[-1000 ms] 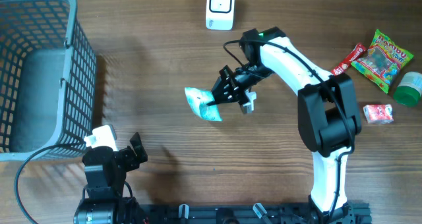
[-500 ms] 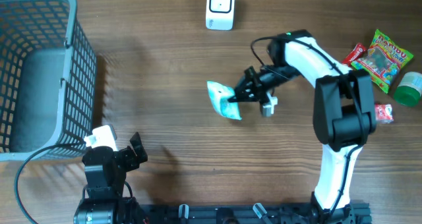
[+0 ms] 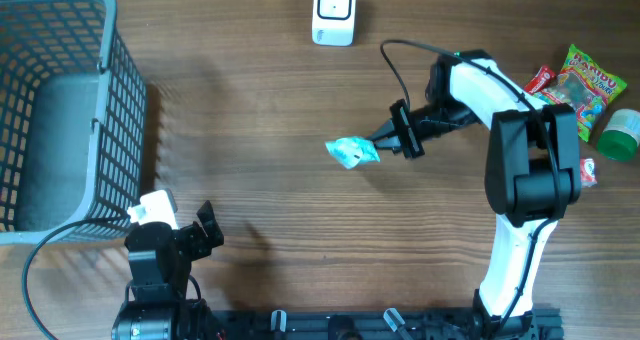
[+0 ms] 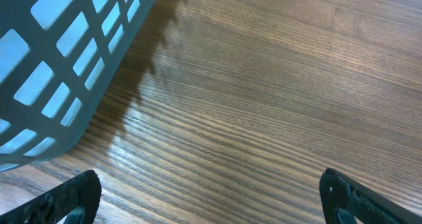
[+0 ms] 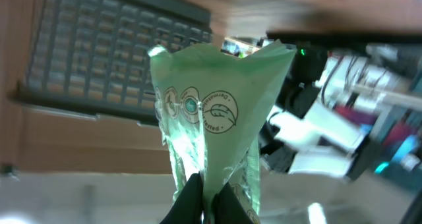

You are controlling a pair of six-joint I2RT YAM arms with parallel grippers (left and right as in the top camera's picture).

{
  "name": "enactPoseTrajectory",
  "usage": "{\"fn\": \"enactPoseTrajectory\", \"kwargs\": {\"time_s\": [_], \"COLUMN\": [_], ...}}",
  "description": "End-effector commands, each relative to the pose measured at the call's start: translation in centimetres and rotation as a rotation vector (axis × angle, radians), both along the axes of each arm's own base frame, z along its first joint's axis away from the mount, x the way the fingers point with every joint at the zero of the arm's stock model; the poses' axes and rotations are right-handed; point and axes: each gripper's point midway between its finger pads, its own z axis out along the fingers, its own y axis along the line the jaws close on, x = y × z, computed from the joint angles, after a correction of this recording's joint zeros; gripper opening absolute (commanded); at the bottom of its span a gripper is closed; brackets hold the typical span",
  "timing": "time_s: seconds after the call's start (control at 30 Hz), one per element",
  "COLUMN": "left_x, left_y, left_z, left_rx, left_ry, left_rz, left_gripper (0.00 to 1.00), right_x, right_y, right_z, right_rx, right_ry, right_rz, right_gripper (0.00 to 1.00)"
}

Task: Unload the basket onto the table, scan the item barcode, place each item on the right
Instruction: 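Lift the wipes pack and hold it to the scanner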

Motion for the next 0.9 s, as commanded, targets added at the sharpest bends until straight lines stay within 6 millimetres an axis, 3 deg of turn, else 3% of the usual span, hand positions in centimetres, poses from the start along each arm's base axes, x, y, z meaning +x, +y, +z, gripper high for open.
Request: {"fn": "enactPoseTrajectory", "kwargs": {"time_s": [0.0, 0.1, 0.13, 0.17, 0.23, 0.33, 0.53, 0.7, 0.87], "left_x": [0.0, 0.0, 0.0, 0.0, 0.0, 0.0, 0.0, 0.0, 0.0], "left_y": [0.2, 0.2, 0.2, 0.2, 0.2, 0.2, 0.2, 0.2, 0.2], "left_z": [0.0, 0.0, 0.0, 0.0, 0.0, 0.0, 0.0, 0.0, 0.0], "left_rx": [0.015, 0.015, 0.015, 0.015, 0.015, 0.015, 0.015, 0.015, 0.015], "left_ry": [-0.001, -0.001, -0.001, -0.001, -0.001, -0.001, -0.001, -0.001, -0.001], "left_rz": [-0.001, -0.001, -0.001, -0.001, -0.001, -0.001, -0.001, -0.001, -0.001], "left_gripper": [1.0, 1.0, 1.0, 1.0, 1.0, 1.0, 1.0, 1.0, 1.0], "right_x": [3.5, 9.4, 13.9, 16.1, 19.1, 23.3, 27.7, 28.7, 29.0], "right_y": [0.3, -0.7, -1.2, -1.0, -1.0, -1.3, 2.5, 3.7, 4.2], "right_z": [2.3, 0.8, 1.0, 1.6, 2.6, 2.4, 0.2, -4.1, -4.0], "right_rx": [-0.009, -0.278, -0.397, -0.406, -0.416, -0.497, -0.446, -0.515, -0.526], "right_ry": [-0.278, -0.458, -0.62, -0.698, -0.78, -0.83, -0.906, -0.853, -0.88], "right_rz": [0.027, -0.009, -0.083, -0.135, -0.227, -0.379, -0.497, -0.547, -0.555], "right_gripper": [0.04, 0.05, 0.05, 0.05, 0.05, 0.05, 0.05, 0.05, 0.05]}}
